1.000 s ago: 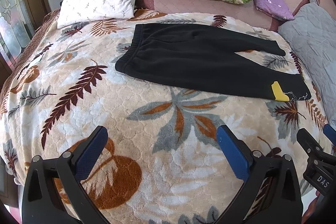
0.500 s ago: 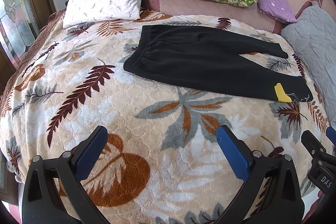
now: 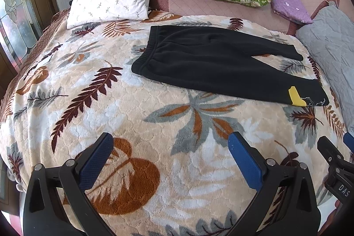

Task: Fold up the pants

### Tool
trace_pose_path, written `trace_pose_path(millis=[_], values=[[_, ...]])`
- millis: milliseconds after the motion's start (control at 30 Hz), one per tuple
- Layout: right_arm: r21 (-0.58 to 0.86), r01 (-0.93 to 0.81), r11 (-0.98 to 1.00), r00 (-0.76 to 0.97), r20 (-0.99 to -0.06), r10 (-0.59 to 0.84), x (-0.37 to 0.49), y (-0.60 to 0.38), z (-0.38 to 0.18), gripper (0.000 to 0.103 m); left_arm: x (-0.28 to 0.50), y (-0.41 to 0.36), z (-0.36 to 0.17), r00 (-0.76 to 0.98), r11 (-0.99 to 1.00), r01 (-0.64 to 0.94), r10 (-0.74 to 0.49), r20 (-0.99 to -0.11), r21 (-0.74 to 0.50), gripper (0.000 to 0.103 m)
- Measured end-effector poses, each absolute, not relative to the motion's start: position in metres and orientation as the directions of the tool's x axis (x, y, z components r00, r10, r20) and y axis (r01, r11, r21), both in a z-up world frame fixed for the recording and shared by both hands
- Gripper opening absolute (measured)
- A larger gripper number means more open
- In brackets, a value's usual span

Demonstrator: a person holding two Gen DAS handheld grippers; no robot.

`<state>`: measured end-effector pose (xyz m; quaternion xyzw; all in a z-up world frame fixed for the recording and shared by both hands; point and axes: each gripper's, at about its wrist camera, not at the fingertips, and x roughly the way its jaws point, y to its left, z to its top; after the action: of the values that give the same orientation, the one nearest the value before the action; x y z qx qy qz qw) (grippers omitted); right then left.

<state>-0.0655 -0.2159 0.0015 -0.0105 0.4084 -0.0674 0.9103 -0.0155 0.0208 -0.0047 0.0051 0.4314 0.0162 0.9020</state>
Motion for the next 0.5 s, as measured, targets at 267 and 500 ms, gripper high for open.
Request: trace_pose_path(millis=[267,500], values=[[-0.074,0.113,0.991,0.655,-0.744,-0.13,-0.0646,-0.2157,0.0011,0.103,-0.0179,0.0212,-0.0077,0.617,0.999,-0.022,0.033,-0.786,0.025,0.103],[-0.072,0.114,0.991,0.649,-0.75,-0.129,-0.064,-0.2156,-0.0005,0.103,-0.0133,0.0196,-0.0073,0.607,0.999,-0.022,0.032,-0.794,0.023,0.103]])
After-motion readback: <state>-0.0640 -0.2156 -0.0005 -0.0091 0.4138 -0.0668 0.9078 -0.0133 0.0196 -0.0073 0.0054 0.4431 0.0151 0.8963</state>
